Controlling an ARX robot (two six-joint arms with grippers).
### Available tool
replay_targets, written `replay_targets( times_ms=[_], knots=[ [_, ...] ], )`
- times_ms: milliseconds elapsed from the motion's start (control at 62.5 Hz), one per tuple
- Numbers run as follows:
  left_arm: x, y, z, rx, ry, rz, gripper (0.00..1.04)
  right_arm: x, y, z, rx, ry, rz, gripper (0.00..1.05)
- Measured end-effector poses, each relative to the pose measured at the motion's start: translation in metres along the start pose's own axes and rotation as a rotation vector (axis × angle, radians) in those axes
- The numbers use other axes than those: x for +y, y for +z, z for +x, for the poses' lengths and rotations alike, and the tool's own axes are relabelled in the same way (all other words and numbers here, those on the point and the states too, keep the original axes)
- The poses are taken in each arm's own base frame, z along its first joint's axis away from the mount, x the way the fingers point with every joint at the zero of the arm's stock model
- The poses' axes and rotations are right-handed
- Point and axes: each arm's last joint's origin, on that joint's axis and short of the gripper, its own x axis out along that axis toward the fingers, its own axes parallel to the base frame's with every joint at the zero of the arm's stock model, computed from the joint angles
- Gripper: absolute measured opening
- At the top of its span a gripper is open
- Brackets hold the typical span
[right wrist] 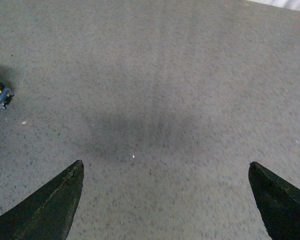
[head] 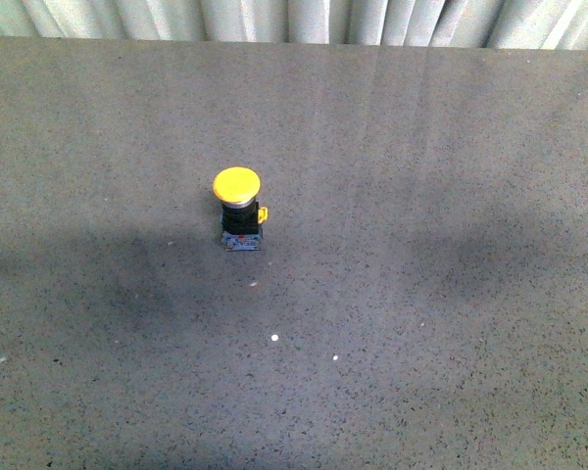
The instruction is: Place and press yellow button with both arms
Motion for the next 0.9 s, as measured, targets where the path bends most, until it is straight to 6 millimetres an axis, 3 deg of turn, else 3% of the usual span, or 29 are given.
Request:
replay_targets(
  times_ms=[160, 304, 576, 849, 897],
  knots=[
    [0.0, 0.003, -0.007, -0.009, 0.0, 0.0, 0.01, 0.038, 0.023, 0.059, 0.083, 0.124, -0.097, 0.96],
    [0.0, 0.005, -0.012, -0.017, 0.0, 0.0, 0.01, 0.077, 0.042, 0.095, 0.133, 0.213, -0.121, 0.94],
    [0.0, 0.006, -0.02, -0.02, 0.0, 0.001, 0.01, 0.137, 0.08, 0.141, 0.173, 0.296, -0.088, 0.5],
    [0.0, 0.006, -0.027, -0.022, 0.0, 0.001, 0.01, 0.173, 0.081, 0.158, 0.234, 0.363, -0.071, 0.02],
    [0.0, 0.006, -0.028, -0.023, 0.0, 0.001, 0.01, 0.174, 0.08, 0.16, 0.242, 0.364, -0.065, 0.01]
  ],
)
